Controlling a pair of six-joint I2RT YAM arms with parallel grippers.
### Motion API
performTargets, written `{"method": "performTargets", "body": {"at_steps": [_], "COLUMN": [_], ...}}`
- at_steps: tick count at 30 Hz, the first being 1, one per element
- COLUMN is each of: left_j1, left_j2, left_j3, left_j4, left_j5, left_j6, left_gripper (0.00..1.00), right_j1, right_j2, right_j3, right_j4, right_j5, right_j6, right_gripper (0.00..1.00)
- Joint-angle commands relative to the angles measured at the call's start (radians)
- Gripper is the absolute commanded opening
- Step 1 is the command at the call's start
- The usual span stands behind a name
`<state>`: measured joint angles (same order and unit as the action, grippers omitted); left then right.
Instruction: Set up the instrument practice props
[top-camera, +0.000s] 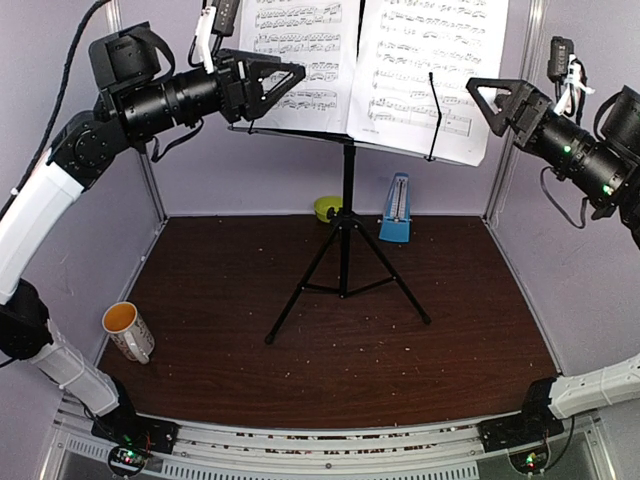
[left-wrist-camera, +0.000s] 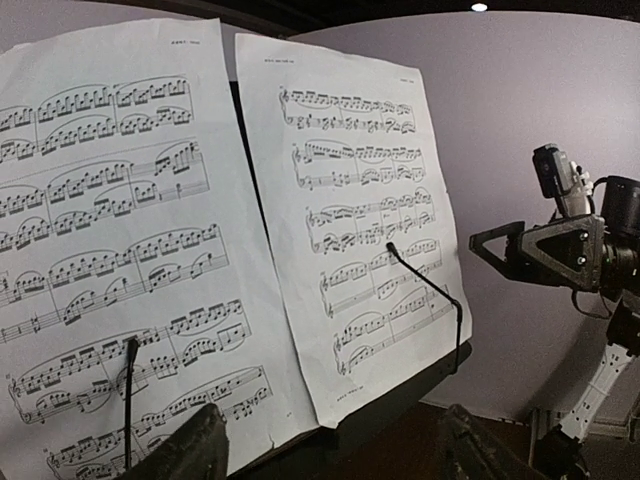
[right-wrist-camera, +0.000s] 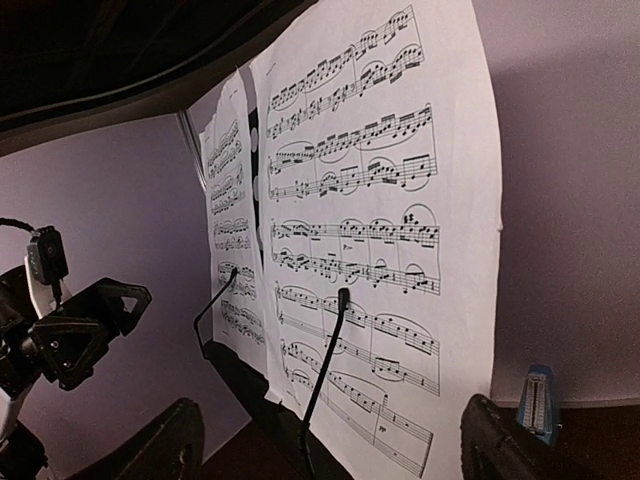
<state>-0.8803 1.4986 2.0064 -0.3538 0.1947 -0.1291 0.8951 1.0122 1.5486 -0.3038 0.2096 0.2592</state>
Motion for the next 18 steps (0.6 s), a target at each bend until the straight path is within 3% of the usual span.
{"method": "performTargets", "body": {"at_steps": [1,10,18], "left_j1": [0.057,0.223,0.405], "left_j2": [-0.107,-0.300,-0.405], "left_j3": [-0.122,-0.401,-0.474], "left_j4": [-0.029,-0.143,-0.545], "left_j5": [-0.029,-0.097,-0.236], "left_j6": [-0.084,-0.310,-0.399], "left_gripper": [0.75,0.79,0.83], "right_j1": [0.000,-0.004,-0.006], "right_j2": [-0.078,-0.278,-0.307], "right_j3": [-0.060,-0.312,-0.477], "right_j4": [-0.066,-0.152,-0.215], "right_j5": [0.022,0.124,0.136], "right_j6": [0.002,0.093,0.172], "right_gripper": [0.92,0.98,0.99]}}
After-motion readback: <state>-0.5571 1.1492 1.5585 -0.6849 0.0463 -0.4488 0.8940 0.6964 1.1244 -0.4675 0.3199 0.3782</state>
